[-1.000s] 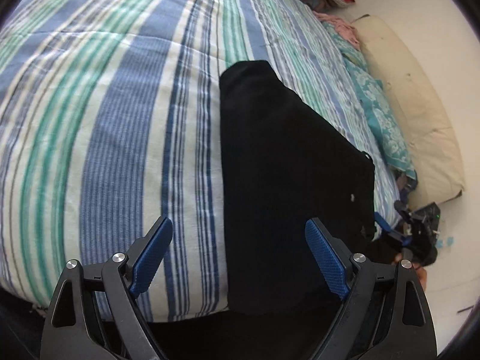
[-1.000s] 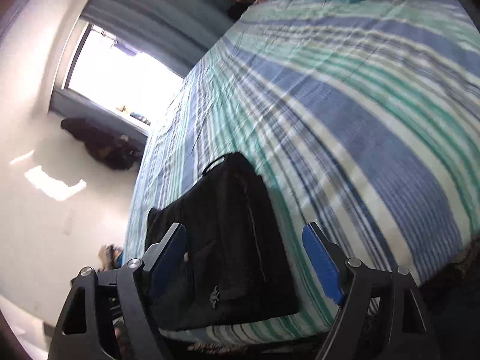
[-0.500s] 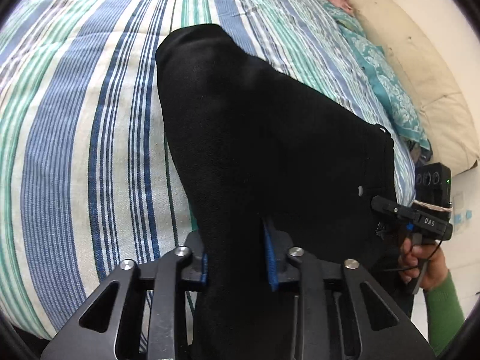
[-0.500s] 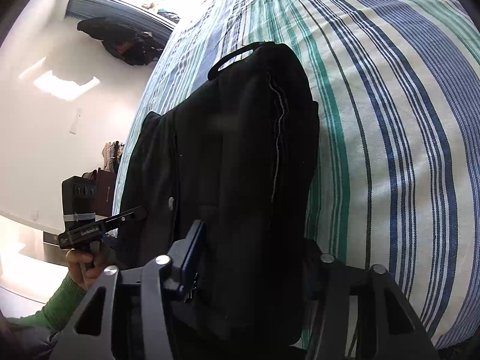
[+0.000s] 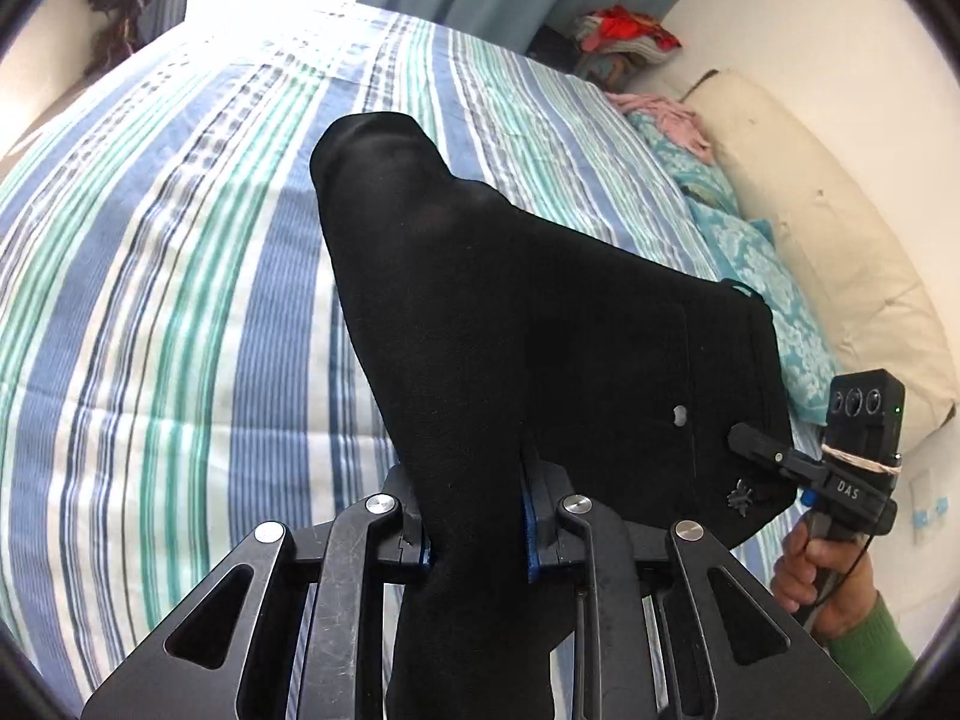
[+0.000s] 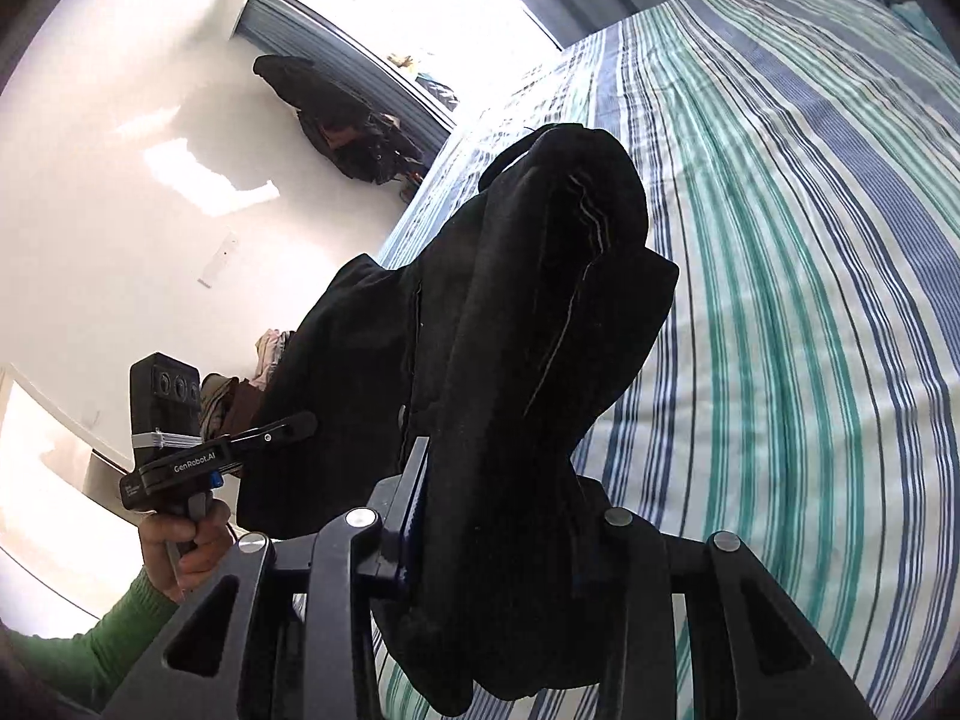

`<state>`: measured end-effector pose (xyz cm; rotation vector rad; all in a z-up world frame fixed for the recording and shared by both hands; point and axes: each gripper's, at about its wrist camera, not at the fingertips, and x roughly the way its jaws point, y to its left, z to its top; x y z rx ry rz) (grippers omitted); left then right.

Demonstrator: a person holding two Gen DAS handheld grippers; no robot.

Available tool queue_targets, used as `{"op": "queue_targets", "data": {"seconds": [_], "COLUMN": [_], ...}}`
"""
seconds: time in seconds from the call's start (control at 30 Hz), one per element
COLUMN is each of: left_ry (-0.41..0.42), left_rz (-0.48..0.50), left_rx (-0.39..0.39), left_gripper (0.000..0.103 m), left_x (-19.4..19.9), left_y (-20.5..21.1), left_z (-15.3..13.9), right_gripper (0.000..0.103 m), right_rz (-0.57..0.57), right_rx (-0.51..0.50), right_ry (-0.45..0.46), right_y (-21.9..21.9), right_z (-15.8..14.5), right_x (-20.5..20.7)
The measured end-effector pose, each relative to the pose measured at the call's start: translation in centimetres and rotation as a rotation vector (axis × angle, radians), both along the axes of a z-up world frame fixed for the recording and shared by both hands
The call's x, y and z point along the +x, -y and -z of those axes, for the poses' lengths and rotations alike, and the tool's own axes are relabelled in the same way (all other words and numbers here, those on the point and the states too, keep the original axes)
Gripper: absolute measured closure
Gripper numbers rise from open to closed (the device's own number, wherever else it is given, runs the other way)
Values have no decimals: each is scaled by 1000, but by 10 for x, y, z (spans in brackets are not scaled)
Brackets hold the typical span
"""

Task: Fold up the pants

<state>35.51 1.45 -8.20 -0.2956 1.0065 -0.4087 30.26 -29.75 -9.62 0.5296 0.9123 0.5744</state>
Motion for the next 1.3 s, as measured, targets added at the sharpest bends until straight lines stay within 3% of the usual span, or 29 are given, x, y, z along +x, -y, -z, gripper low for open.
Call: {"op": "queue_targets", "data": {"seconds": [0.1, 0.13, 0.2, 0.23, 0.27, 0.33, 0.47, 0.57, 0.73, 0.8, 1.03, 1.17, 1.3], "left_ry": [-38, -66, -111, -85, -52, -18, 61, 141, 288, 328, 207, 205, 189], "left_rz": [-27, -34, -57, -71, -89, -131, -181, -216, -259, -263, -253, -289, -260], "left_rx": [80, 122, 232, 246, 253, 299, 389, 446, 568, 582, 480, 547, 537], "left_gripper": [77, 70, 45, 32, 21, 14, 14, 9, 4, 1, 1, 1, 1], "left_x": [26, 28, 31, 27, 22, 13, -10, -41, -109, -127, -173, -197, -211], "left_y": [1, 5, 9, 6, 4, -3, -21, -32, -20, -11, 9, 16, 17], "left_z": [43, 63, 97, 102, 100, 92, 65, 41, 15, 6, 3, 3, 4], "right_gripper": [66, 65, 61, 53, 51, 48, 44, 41, 13, 5, 0, 0, 0], "right_rz": [24, 35, 52, 65, 78, 89, 91, 135, 226, 262, 396, 446, 453], "right_rx": [-12, -39, -111, -155, -137, -77, -106, -172, -298, -320, -342, -470, -559], "right_ry": [-24, -47, -138, -189, -205, -190, -170, -100, 16, 20, -32, -18, 28], "right_y": [-6, -6, 0, -1, 5, 18, 41, 61, 62, 56, 18, -14, -39], "right_z": [24, 37, 72, 89, 99, 101, 88, 57, 9, 0, -3, -8, -16], "right_x": [35, 43, 49, 53, 53, 48, 28, -5, -76, -102, -196, -224, -233]}}
